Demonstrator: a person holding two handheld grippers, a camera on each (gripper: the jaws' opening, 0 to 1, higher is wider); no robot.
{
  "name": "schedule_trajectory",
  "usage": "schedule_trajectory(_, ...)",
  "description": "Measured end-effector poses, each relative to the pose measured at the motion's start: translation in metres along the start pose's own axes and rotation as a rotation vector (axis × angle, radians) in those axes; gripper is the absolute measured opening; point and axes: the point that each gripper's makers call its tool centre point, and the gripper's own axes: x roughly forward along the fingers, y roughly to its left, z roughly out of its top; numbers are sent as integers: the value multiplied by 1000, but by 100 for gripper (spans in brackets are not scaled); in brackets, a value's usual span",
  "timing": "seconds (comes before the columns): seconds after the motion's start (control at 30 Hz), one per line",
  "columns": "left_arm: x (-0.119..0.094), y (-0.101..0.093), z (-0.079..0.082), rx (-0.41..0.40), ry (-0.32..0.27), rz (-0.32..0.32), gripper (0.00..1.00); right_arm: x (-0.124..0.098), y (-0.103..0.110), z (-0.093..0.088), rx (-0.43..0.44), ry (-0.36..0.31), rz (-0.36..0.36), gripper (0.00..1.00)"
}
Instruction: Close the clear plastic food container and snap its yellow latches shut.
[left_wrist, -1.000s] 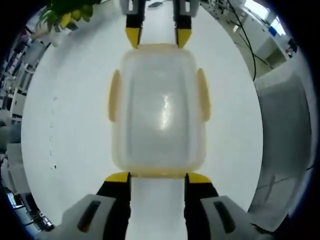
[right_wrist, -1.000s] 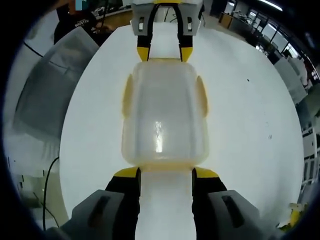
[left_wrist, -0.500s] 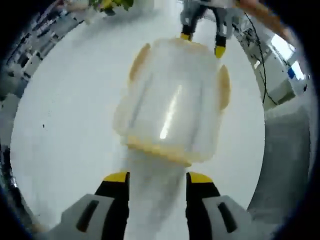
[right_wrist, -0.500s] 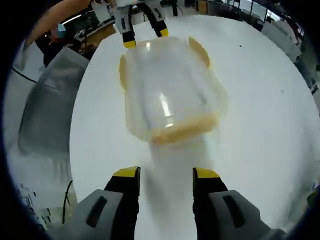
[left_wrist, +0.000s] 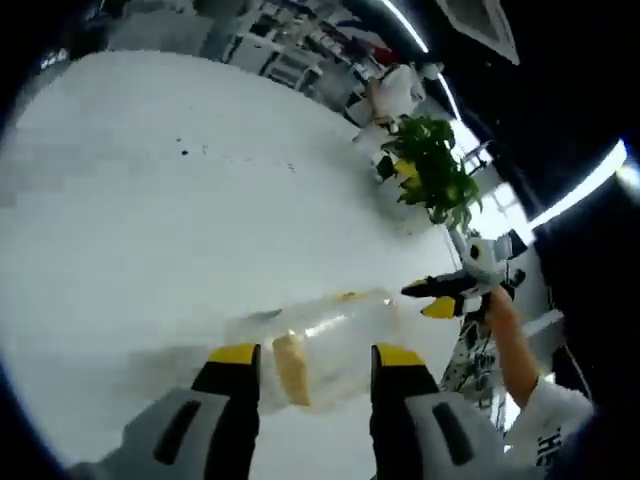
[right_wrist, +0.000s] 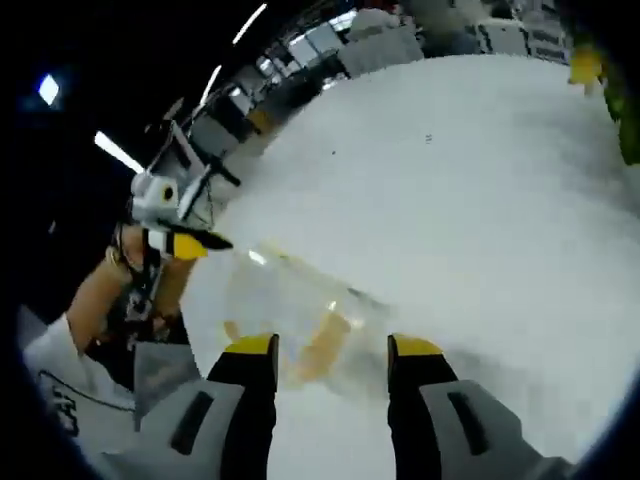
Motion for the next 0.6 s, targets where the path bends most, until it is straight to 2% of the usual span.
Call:
schedule_trajectory(0.03, 6, 2, -10, -19, 42, 6, 37, 1, 4, 0, 40, -11, 23, 39)
schedule_trajectory(0.1, 16, 0, -21, -48, 69, 5, 39, 6, 8, -5, 94, -8, 40, 38)
schedule_trajectory(0.23, 27, 1, -27, -50, 86, 45, 40, 14, -1, -32, 61, 108, -26, 37)
schedule_trajectory(0.3, 29, 2, -26, -53, 90, 60, 40, 18, -3, -40, 42, 138, -39, 36)
schedule_trajectory(0.47, 33, 3, -26, -60, 110, 84, 36, 28, -6, -41, 29, 173, -47, 35)
schedule_trajectory(0.6, 35, 8, -28, -4, 140, 135, 31, 28, -20, -38, -75, 212, -116, 24)
